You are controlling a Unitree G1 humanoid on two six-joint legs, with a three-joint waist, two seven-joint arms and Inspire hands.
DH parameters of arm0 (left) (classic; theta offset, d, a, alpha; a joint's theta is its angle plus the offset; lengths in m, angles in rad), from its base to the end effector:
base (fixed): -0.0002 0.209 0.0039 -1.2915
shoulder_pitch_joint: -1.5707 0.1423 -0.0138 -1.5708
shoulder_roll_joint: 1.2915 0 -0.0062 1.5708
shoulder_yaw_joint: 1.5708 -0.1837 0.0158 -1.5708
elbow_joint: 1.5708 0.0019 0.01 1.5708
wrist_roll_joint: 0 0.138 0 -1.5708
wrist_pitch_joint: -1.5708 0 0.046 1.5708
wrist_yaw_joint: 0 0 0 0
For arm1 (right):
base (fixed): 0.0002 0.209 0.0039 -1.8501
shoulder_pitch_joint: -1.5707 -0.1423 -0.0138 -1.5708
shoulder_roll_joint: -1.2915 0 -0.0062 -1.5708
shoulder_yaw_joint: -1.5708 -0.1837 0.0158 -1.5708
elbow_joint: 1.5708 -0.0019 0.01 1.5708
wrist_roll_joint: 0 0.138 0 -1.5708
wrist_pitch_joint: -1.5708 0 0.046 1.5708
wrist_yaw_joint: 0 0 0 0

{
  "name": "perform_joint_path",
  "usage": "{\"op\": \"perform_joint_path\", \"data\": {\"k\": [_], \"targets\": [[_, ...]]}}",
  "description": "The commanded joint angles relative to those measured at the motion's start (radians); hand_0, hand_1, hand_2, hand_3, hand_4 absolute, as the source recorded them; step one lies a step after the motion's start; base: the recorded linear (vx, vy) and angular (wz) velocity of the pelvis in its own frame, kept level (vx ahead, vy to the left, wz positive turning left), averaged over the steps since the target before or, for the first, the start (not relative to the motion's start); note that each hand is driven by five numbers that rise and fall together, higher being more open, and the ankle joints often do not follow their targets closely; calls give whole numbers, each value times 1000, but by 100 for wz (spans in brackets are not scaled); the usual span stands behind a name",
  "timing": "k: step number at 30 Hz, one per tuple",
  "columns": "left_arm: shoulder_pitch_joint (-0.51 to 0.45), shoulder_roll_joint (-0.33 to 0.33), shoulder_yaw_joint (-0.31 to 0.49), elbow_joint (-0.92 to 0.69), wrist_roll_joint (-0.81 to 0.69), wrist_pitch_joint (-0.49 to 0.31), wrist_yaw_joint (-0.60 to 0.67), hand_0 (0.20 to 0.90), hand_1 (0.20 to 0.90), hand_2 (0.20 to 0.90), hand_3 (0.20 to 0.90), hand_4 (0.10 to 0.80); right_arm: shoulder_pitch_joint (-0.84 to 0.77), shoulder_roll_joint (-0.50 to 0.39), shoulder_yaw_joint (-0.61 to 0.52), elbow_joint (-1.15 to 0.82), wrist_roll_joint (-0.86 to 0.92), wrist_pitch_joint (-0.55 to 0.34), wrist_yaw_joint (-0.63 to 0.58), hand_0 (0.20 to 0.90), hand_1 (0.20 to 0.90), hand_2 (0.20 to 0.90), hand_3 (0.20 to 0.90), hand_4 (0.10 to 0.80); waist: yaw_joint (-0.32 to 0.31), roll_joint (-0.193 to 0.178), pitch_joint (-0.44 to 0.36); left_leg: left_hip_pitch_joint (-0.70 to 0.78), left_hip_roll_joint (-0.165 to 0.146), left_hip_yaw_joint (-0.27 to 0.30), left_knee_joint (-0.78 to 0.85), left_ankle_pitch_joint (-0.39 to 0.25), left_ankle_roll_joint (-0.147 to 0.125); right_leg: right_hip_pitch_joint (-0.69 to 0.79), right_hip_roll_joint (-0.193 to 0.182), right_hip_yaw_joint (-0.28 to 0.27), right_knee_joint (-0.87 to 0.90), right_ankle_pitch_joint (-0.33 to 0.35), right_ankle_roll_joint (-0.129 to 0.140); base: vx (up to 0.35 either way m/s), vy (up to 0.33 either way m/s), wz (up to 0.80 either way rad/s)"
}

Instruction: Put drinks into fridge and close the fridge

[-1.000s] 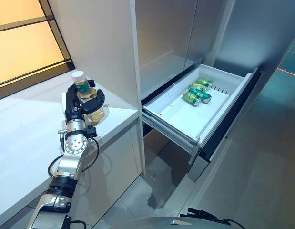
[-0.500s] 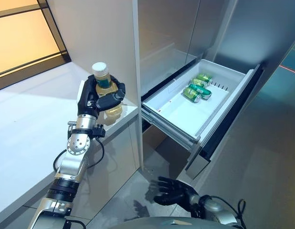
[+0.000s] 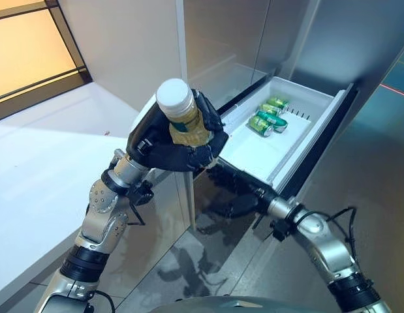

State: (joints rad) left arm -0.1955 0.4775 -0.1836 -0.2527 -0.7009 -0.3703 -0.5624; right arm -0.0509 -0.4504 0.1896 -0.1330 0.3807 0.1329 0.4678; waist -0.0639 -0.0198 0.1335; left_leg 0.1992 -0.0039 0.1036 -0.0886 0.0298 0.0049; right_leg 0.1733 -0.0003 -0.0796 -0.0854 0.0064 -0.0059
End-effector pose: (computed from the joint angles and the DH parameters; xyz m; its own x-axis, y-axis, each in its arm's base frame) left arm 0.2189 0.1777 0.1450 0.4275 -0.6586 0.6192 0.7232 0.6602 0.2029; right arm 0.2096 -0.1852 0.0735 0.7620 0.6433 -0.0746 -0.6470 0.7613 -0.0435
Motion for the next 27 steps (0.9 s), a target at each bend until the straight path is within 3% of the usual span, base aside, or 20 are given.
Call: {"op": "perform_joint_path", "data": {"k": [1,10,27], "targets": [[-80,-41,16,-84,-138,-13,-53,300,300,300,200,100,-97,25,-38,-143,178,-54,56,900,900,900,900,800,0,9,-60,0,-15,14,7,-92,30,-38,-24,-27,95,-52,68,-15,-6,-10],[-113,-29,-61,-47,-93,51,-24,300,300,300,200,100,-140,-1,-23,-175,330,-2,93,900,900,900,900,800,-3,2,-65,-7,-16,18,11,-91,31,-45,-26,-25,92,-44,68,-6,-4,-3],[-145,7,-149,75,-3,82,58,300,300,300,200,100,-248,-93,75,-197,279,42,171,900,900,900,900,800,-3,-6,-74,-17,-15,24,9,-83,28,-55,-27,-18,82,-29,69,0,0,0]]}}
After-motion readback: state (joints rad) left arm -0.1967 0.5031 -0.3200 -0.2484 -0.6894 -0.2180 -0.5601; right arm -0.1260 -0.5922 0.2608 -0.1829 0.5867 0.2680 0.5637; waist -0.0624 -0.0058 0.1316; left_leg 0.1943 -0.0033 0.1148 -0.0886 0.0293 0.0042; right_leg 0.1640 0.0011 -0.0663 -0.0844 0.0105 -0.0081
